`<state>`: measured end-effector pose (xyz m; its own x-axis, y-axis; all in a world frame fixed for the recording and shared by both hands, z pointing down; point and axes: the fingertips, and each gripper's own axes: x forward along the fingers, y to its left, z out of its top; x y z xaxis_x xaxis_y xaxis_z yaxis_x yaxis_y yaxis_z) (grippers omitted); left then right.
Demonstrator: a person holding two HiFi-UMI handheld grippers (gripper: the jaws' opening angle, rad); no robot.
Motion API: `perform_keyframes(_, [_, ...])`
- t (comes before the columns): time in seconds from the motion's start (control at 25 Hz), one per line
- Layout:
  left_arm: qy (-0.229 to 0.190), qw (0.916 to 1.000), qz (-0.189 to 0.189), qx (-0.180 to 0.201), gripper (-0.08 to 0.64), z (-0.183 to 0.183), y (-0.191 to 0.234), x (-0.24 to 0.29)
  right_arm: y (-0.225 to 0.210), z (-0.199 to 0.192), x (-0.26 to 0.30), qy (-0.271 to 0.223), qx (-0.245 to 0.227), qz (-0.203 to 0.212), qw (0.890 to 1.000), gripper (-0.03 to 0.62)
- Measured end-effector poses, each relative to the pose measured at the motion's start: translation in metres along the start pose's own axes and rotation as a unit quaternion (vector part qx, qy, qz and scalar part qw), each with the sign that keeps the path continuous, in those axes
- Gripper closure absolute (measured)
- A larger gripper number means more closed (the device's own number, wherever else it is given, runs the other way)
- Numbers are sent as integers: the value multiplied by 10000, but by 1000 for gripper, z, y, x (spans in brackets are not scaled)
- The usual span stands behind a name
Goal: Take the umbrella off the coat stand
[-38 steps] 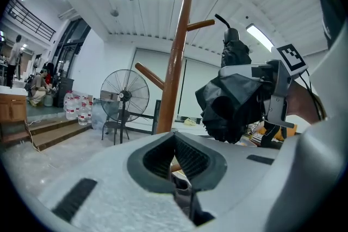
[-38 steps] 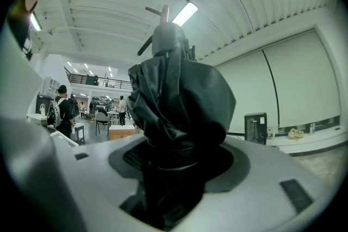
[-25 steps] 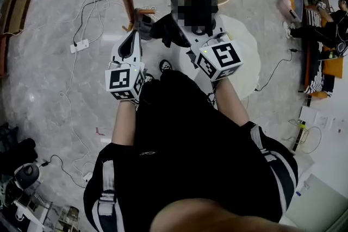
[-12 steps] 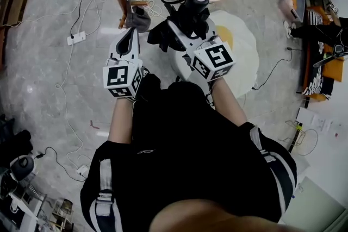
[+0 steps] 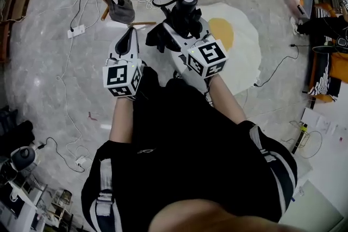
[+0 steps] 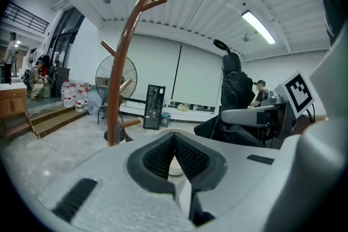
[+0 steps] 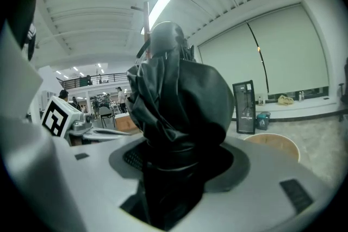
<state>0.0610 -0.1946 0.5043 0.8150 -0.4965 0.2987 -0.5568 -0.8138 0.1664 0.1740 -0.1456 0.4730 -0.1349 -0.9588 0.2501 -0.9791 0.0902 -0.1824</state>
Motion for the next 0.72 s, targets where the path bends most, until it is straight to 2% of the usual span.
perform_keyframes(0.16, [-12,10000,-17,64,563,-2,-47,5,-26,-27,-40,137,206,-81,9997,328])
perform_keyframes(0.36, [15,9998,-127,175,562,-11,-103,11,-55,-53,-90,206,250,-245,9992,327])
perform_keyframes(0.72, [52,9990,-338,275,563,-28,-191,21,-90,-63,-163,151,87,-433,9989,328])
